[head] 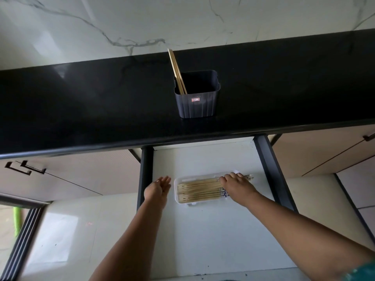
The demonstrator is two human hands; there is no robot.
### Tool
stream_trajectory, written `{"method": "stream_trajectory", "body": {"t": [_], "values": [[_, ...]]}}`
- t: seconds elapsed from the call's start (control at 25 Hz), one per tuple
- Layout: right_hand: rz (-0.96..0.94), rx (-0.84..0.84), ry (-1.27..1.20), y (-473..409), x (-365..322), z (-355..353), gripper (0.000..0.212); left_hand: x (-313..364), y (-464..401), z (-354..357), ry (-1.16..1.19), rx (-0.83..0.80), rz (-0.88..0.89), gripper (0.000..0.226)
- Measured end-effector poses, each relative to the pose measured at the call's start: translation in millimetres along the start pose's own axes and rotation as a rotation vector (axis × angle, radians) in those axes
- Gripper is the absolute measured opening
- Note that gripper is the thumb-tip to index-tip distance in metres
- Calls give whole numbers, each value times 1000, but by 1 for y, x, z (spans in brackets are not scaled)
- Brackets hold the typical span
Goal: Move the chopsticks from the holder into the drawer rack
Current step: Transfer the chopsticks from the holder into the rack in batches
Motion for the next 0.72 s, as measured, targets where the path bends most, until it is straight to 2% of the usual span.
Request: {"method": "stream_trajectory", "body": {"t": [0.08, 0.12, 0.24, 0.44, 0.72], "values": [[-33, -127, 0, -8, -10, 11, 48, -6, -6, -15, -316, 51, 87, 26], [-23, -218, -3, -12, -14, 15, 49, -16, -5, -19, -502, 26, 113, 21], [-33, -330, -51, -23, -27, 23, 48, -45, 4, -17, -833, -162, 117, 20], [-45, -383, -77, -27, -29, 24, 46, -55, 2, -11, -984, -228, 160, 16], [31, -475, -279, -17, -18, 30, 43, -56, 1, -15, -972, -201, 202, 20]]}}
Point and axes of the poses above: each hand's wrist, its own y-axis away from the middle knuckle, its own z-axis out of the palm, x = y × z, the point moved 3 cm from there along -y, towards the middle knuckle, and after that the axes turned 14 degrees about z, right-handed, at the moved point
